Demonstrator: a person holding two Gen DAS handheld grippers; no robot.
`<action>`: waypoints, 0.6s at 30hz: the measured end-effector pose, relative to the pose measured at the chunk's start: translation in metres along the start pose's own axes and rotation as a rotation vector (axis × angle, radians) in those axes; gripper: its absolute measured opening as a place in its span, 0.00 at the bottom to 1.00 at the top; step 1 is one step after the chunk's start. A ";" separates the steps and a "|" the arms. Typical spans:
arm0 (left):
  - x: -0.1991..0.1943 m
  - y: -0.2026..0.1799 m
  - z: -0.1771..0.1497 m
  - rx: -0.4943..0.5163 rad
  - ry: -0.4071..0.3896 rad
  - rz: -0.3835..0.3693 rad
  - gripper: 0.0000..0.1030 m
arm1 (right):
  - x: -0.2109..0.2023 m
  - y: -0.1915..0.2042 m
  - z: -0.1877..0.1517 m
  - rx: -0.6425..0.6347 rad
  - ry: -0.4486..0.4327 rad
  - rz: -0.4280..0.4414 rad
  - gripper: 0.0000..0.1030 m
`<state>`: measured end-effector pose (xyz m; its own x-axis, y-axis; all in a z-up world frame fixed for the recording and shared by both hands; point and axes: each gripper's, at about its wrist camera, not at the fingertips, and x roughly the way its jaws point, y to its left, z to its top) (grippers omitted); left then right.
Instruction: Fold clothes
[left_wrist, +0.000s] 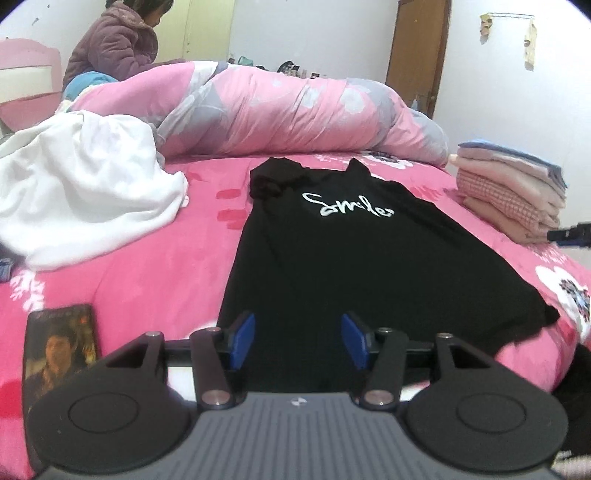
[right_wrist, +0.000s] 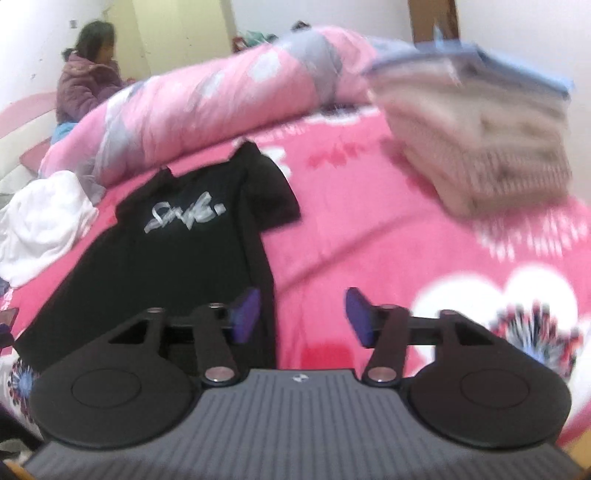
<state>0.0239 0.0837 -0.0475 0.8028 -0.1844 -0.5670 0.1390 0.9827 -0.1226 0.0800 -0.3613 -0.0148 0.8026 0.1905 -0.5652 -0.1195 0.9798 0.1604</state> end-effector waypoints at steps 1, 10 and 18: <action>0.008 0.001 0.005 -0.016 0.006 0.007 0.52 | 0.003 0.009 0.010 -0.030 -0.012 0.012 0.59; 0.077 0.025 0.028 -0.147 0.006 0.088 0.52 | 0.081 0.118 0.104 -0.179 -0.013 0.359 0.99; 0.098 0.037 0.000 -0.172 -0.041 0.063 0.52 | 0.199 0.207 0.153 -0.272 -0.015 0.419 0.99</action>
<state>0.1082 0.1021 -0.1074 0.8304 -0.1180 -0.5445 -0.0109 0.9737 -0.2276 0.3040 -0.1296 0.0301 0.6613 0.5722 -0.4851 -0.5800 0.8001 0.1530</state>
